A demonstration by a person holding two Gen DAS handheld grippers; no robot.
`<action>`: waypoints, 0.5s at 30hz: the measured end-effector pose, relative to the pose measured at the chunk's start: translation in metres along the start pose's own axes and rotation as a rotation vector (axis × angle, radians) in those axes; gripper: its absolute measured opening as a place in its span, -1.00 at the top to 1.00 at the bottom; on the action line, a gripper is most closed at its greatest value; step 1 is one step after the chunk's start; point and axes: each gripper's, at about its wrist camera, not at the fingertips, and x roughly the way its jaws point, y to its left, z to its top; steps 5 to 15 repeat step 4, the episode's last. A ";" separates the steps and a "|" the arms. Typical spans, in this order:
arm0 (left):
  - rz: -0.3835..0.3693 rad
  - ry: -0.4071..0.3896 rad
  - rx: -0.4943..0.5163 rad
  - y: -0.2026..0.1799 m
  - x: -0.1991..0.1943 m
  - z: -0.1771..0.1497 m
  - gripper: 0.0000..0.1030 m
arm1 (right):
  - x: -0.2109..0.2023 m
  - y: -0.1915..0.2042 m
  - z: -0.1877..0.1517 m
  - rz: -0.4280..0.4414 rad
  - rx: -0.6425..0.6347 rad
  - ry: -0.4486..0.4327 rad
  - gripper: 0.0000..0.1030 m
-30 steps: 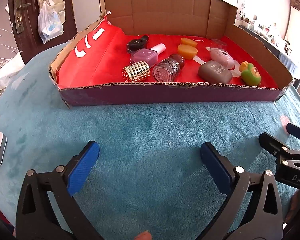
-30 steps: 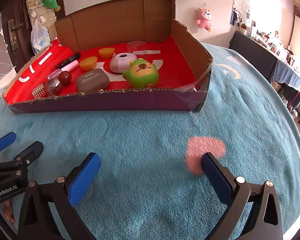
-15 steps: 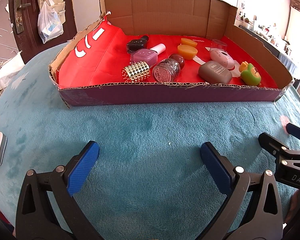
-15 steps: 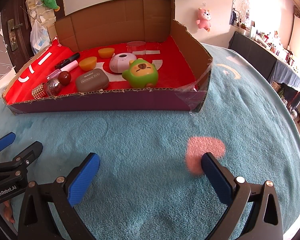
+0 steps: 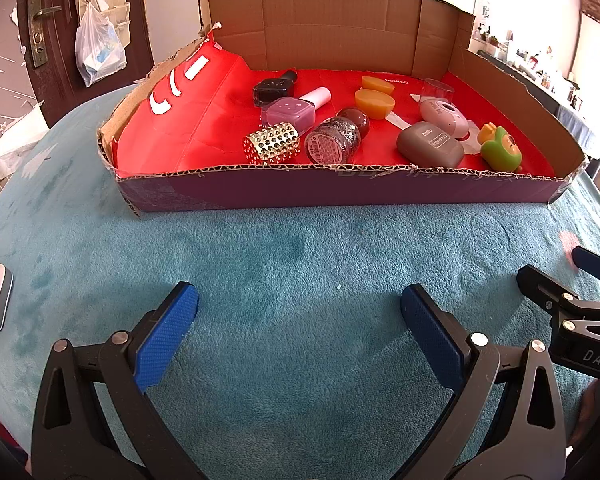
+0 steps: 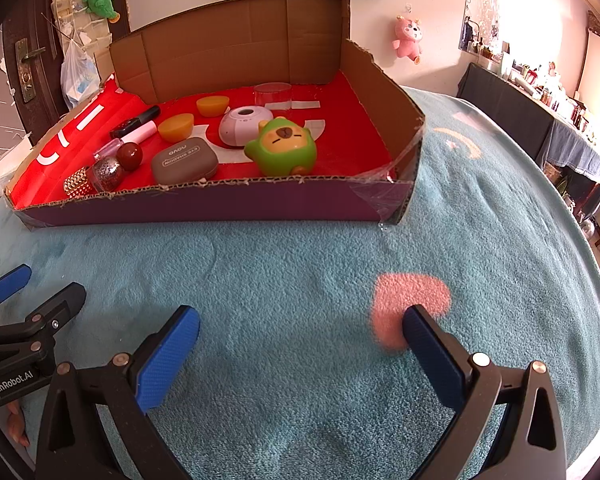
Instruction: Organize rigid objects
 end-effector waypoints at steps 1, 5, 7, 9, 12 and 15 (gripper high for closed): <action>0.000 0.000 0.000 0.000 0.000 0.000 -1.00 | 0.000 0.000 0.000 0.000 0.000 0.000 -1.00; 0.000 0.000 0.000 0.000 0.000 0.000 -1.00 | 0.000 0.000 0.000 0.000 0.000 0.000 -1.00; 0.000 0.000 0.000 0.000 0.000 0.000 -1.00 | 0.000 0.000 0.000 0.000 0.000 0.000 -1.00; 0.000 0.000 0.000 0.000 0.000 0.000 -1.00 | 0.000 0.000 0.000 0.000 0.000 0.000 -1.00; 0.000 0.000 0.000 0.000 0.000 0.000 -1.00 | 0.000 0.000 0.000 0.000 0.000 0.000 -1.00; 0.000 0.000 0.000 0.000 0.000 0.000 -1.00 | 0.000 0.000 0.000 0.000 0.000 0.000 -1.00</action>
